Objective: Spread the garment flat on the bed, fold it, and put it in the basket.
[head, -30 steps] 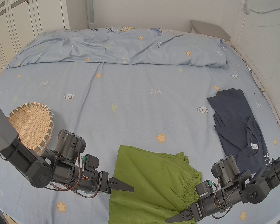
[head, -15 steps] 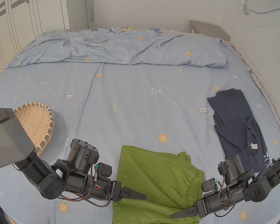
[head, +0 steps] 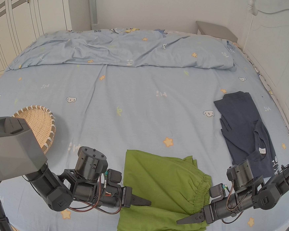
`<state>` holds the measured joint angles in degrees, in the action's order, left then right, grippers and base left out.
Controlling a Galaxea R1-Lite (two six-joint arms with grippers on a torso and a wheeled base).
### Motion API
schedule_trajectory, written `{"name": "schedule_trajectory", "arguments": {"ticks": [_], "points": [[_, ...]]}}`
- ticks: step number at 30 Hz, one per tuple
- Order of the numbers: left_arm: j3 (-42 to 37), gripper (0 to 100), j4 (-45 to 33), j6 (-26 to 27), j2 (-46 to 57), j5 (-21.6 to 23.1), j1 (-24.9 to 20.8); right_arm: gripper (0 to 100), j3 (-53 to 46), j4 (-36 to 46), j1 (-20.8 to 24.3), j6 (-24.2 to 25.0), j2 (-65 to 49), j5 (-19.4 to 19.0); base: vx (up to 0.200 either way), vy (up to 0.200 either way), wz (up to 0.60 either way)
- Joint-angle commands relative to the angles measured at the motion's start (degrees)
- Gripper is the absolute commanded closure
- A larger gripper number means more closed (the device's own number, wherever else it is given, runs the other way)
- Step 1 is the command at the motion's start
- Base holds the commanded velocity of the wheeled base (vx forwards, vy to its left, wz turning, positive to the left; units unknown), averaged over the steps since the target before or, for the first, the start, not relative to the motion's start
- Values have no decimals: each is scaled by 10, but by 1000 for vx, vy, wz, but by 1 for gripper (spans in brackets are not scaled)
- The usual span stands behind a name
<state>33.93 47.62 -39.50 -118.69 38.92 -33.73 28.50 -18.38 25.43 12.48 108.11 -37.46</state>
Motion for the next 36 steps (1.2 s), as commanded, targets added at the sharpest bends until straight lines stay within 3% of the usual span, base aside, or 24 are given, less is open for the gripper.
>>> {"name": "schedule_trajectory", "arguments": {"ticks": [1,7,8,10,15,17,22,29,36], "points": [[-3,100,-8,-4,7,1,2,0,7,-1,0,4,-8,-1,0,0,0],[6,100,-61,-4,74,4,28,0,47,8,-1,54,-63,0,0,0,0],[41,100,-115,-4,102,8,46,0,86,23,-2,94,-89,1,0,0,0],[85,100,-183,-1,123,9,62,0,132,46,-10,114,-103,1,0,0,0],[193,100,-344,30,139,12,97,0,237,130,-43,115,-114,0,0,0,0],[241,100,-417,79,137,17,111,0,271,166,-60,114,-126,1,0,0,0],[350,100,-554,137,134,31,120,0,292,180,-89,114,-142,0,0,0,0],[427,100,-654,210,130,32,152,0,288,180,-96,114,-138,0,0,0,0],[475,100,-696,225,122,32,171,0,287,181,-95,114,-138,0,0,86,0]]}}
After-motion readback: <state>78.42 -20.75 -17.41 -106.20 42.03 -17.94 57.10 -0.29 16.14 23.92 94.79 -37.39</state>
